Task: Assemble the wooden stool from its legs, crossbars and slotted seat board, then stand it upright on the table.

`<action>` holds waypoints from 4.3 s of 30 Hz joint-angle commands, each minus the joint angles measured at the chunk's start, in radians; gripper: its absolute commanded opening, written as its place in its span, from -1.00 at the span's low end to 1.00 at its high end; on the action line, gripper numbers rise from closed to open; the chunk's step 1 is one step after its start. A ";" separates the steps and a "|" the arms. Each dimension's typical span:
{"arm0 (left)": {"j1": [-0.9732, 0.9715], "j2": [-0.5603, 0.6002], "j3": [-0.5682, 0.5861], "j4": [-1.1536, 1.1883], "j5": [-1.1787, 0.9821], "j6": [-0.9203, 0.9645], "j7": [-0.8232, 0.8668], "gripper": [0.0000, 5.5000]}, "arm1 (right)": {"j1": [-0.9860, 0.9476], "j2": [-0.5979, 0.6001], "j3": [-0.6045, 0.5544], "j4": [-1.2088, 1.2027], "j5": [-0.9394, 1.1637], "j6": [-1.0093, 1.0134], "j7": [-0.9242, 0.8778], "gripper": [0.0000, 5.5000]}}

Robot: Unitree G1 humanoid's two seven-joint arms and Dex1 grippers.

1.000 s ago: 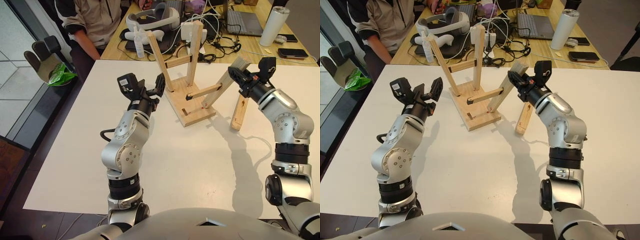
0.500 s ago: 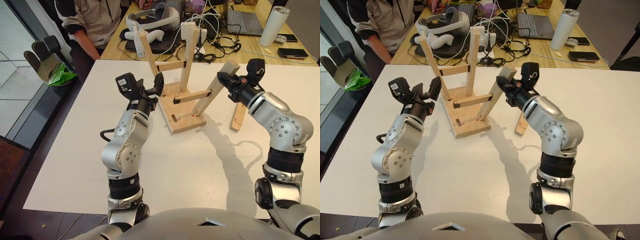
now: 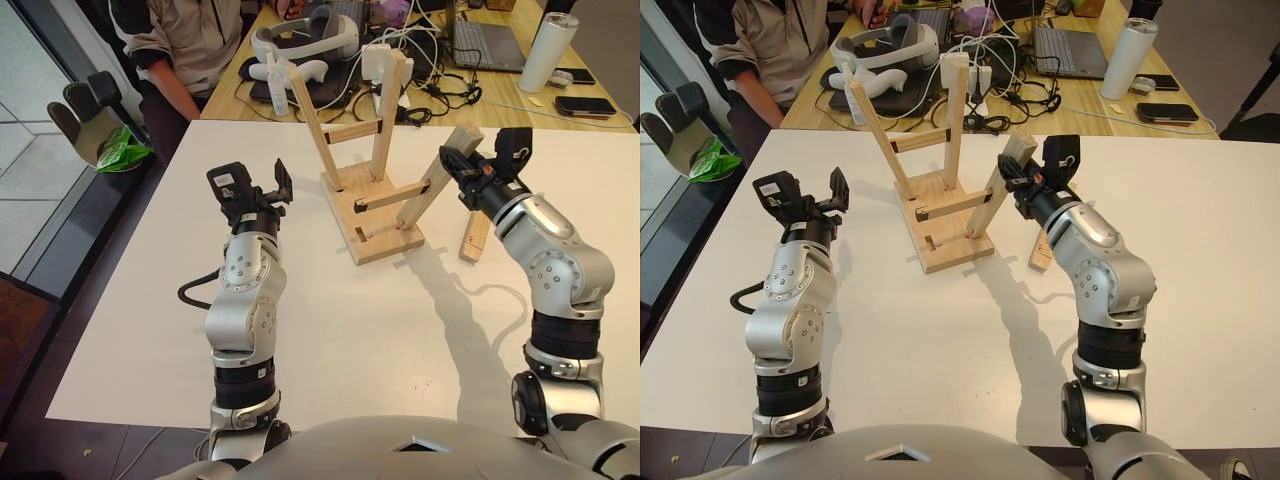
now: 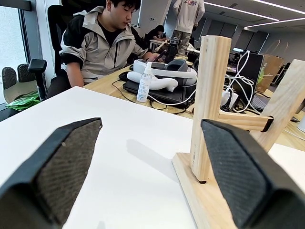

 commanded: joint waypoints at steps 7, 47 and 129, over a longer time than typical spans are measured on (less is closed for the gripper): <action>-0.004 -0.023 -0.002 0.014 0.029 -0.010 -0.018 0.40 | -0.014 0.048 0.020 0.024 -0.010 -0.005 -0.024 -0.64; 0.044 -0.064 0.016 0.106 0.046 -0.040 -0.028 0.40 | -0.478 -0.009 -0.063 0.103 -0.063 -0.093 -0.050 0.31; -0.025 -0.043 0.039 0.142 0.044 -0.019 -0.030 0.40 | -0.377 0.297 -0.505 0.485 -0.387 0.433 -0.782 -0.25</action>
